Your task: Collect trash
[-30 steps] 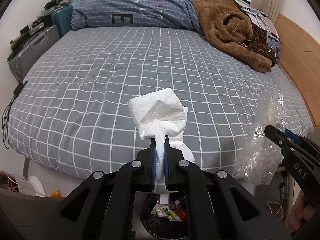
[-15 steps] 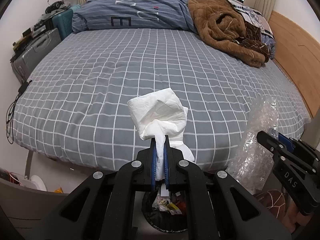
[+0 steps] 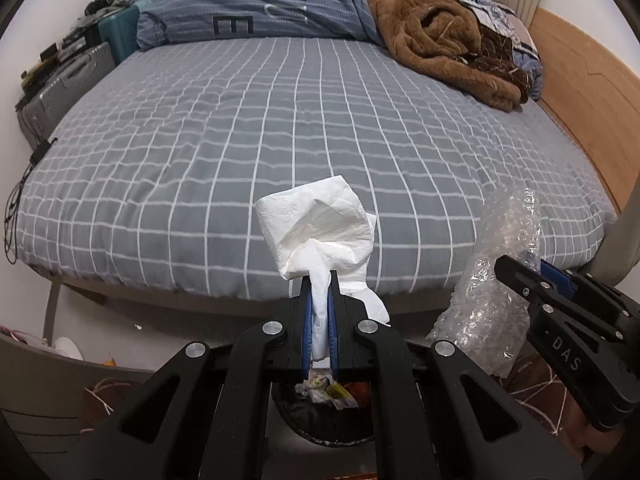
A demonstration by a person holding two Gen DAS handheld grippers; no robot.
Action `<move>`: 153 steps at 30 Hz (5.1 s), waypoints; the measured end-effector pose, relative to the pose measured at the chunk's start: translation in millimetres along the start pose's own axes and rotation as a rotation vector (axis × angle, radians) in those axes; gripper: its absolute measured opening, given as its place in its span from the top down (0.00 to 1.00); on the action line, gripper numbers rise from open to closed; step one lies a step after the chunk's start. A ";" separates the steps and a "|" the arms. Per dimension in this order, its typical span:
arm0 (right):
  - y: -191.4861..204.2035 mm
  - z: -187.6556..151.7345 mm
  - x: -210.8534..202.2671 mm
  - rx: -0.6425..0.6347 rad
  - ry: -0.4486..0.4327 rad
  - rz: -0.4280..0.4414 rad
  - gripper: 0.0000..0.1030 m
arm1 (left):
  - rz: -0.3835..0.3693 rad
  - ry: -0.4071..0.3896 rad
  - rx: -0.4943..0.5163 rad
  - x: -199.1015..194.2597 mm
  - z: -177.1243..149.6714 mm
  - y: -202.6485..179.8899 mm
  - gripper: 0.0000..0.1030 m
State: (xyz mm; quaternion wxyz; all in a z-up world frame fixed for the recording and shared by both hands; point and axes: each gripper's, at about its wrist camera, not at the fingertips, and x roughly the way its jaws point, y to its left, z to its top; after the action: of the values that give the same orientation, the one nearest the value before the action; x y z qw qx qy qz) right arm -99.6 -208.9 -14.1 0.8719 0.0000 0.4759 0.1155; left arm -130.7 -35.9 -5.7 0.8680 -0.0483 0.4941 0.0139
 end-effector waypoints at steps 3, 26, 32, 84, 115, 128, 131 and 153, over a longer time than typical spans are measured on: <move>-1.1 -12.3 6.3 0.005 0.021 -0.003 0.77 | -0.004 0.009 0.000 5.7 -11.8 -1.3 0.94; -4.8 -83.5 85.4 0.014 0.208 -0.024 0.77 | 0.035 0.189 -0.006 87.8 -93.2 5.7 0.94; -5.0 -93.5 110.6 0.024 0.264 -0.002 0.76 | 0.045 0.237 -0.007 111.9 -106.2 11.9 0.94; -51.5 -139.3 175.5 0.056 0.322 -0.130 0.11 | -0.001 0.400 0.046 218.3 -143.4 -23.4 0.92; -62.9 -136.1 170.8 0.065 0.292 -0.175 0.11 | -0.004 0.335 0.096 226.9 -145.2 -33.8 0.36; -47.7 -103.5 113.4 0.047 0.158 -0.135 0.11 | 0.013 0.169 0.081 148.1 -110.8 -14.6 0.06; -42.1 -94.8 93.7 0.031 0.125 -0.140 0.11 | 0.019 0.125 0.082 125.3 -100.3 -11.5 0.06; -14.9 -74.3 -70.7 0.022 -0.106 -0.115 0.11 | -0.015 -0.099 0.047 -49.1 -79.2 -9.1 0.06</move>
State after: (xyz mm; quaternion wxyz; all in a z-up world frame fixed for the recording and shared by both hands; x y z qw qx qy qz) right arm -195.0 -245.8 2.3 0.9009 -0.0118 0.4296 0.0599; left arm -222.9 -51.5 -3.1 0.8924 -0.0307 0.4502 -0.0017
